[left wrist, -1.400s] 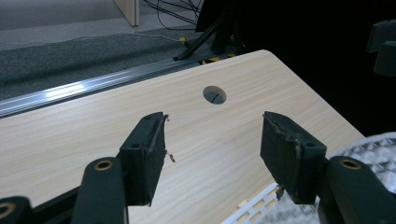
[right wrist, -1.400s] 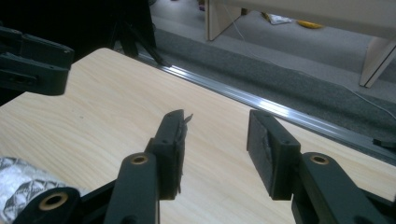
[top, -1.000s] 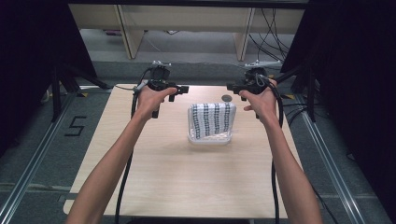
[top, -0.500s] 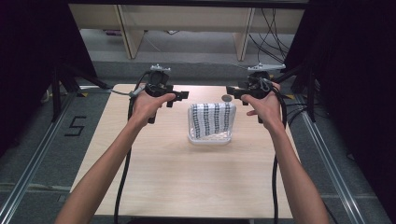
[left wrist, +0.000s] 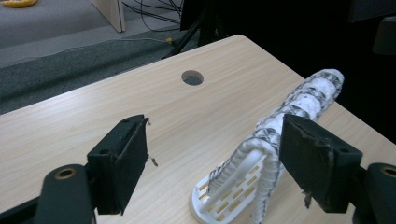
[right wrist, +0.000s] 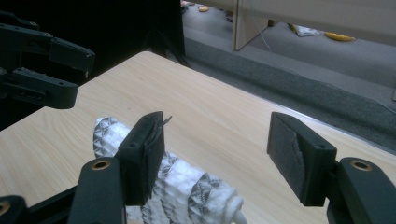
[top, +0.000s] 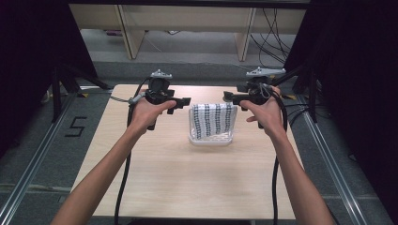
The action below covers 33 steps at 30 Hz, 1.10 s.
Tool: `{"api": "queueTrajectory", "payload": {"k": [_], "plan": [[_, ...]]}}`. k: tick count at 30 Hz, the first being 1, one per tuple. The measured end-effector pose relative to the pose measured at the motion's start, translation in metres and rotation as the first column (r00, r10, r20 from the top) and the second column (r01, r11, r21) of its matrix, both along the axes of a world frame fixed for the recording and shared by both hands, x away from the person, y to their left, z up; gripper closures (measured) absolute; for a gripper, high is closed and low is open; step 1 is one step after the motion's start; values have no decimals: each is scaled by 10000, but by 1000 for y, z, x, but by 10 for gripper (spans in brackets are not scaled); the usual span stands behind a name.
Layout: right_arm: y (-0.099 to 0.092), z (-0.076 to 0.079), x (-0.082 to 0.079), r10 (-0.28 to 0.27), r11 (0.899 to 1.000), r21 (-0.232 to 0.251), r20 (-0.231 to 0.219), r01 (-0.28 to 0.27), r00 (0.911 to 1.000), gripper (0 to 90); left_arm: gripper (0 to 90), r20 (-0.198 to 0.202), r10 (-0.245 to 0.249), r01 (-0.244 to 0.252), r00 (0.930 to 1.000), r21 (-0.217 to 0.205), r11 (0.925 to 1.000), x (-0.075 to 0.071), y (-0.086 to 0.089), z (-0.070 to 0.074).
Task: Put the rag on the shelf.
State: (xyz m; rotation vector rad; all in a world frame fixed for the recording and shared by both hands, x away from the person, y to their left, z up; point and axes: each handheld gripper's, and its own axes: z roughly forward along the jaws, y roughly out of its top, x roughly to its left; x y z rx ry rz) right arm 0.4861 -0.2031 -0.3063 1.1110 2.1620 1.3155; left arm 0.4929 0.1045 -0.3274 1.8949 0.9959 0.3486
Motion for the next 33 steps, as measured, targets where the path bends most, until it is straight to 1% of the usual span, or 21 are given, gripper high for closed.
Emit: {"api": "queueTrajectory", "payload": {"k": [3, 4, 5, 11, 13, 14, 16, 17, 18, 20, 21, 22, 23, 24, 25, 27, 28, 30, 31, 32, 33], "plan": [[-1, -2, -1, 169, 9998, -60, 23, -168, 9999, 374, 230, 111, -43, 43, 9999, 64, 10000, -6, -1, 0], [0, -3, -3, -27, 10000, 38, -9, 27, 10000, 373, 230, 172, -89, 87, 9998, 122, 9999, -9, -1, -1], [-1, -3, -4, 111, 9999, 20, -20, -111, 9999, 373, 229, 210, -159, 157, 9997, 121, 9998, -11, -1, -1], [-3, -7, -14, 146, 9999, -69, 20, -146, 9999, 365, 228, 345, -232, 237, 9991, -144, 9996, -26, 0, -4], [-2, -8, -18, 214, 9997, -116, 166, -212, 9996, 365, 226, 519, -307, 297, 9982, 206, 9993, -32, 2, -4], [0, -9, -21, 290, 9996, 19, 96, -291, 9995, 365, 224, 544, -374, 364, 9978, 183, 9992, -34, 3, -5], [1, -10, -25, 420, 9990, -135, 190, -418, 9989, 364, 224, 393, -429, 437, 9983, -208, 9988, -39, 5, -8], [2, -11, -28, 421, 9991, -29, 128, -421, 9990, 363, 224, 400, -406, 418, 9984, -301, 9987, -41, 5, -10], [3, -12, -29, 508, 9986, -147, 244, -505, 9984, 361, 224, 376, -466, 477, 9982, -294, 9984, -42, 7, -12], [4, -13, -31, 620, 9977, -288, 176, -614, 9979, 356, 224, 285, -483, 493, 9984, -372, 9981, -44, 8, -16], [5, -15, -32, 622, 9980, -116, 174, -620, 9979, 355, 224, 223, -482, 493, 9986, -493, 9976, -45, 9, -18], [5, -16, -33, 633, 9979, -176, 110, -631, 9979, 355, 224, 197, -485, 495, 9986, -537, 9973, -47, 11, -19], [5, -18, -34, 647, 9976, -246, 236, -641, 9976, 354, 223, 189, -518, 529, 9985, -648, 9965, -48, 12, -21], [6, -19, -36, 610, 9981, -25, 14, -610, 9981, 354, 224, 211, -494, 507, 9986, -658, 9965, -49, 13, -22], [5, -20, -36, 679, 9976, -116, 7, -679, 9977, 354, 224, 205, -479, 491, 9986, -684, 9964, -51, 14, -23], [5, -23, -38, 676, 9976, -185, 103, -674, 9977, 352, 224, 197, -533, 546, 9984, -765, 9956, -53, 16, -26], [5, -24, -40, 673, 9976, -167, 8, -673, 9977, 353, 224, 207, -560, 575, 9982, -784, 9953, -55, 16, -28], [4, -26, -42, 715, 9971, -266, 195, -710, 9972, 352, 224, 202, -597, 612, 9980, -802, 9949, -57, 18, -30], [5, -26, -45, 752, 9969, -225, 10, -751, 9972, 352, 224, 213, -590, 605, 9980, -764, 9952, -58, 19, -31], [6, -27, -46, 706, 9973, -205, 216, -701, 9973, 349, 224, 204, -593, 608, 9980, -810, 9949, -59, 20, -33], [5, -27, -48, 780, 9967, -226, -28, -780, 9970, 346, 224, 198, -604, 618, 9980, -792, 9949, -61, 20, -34]]}}
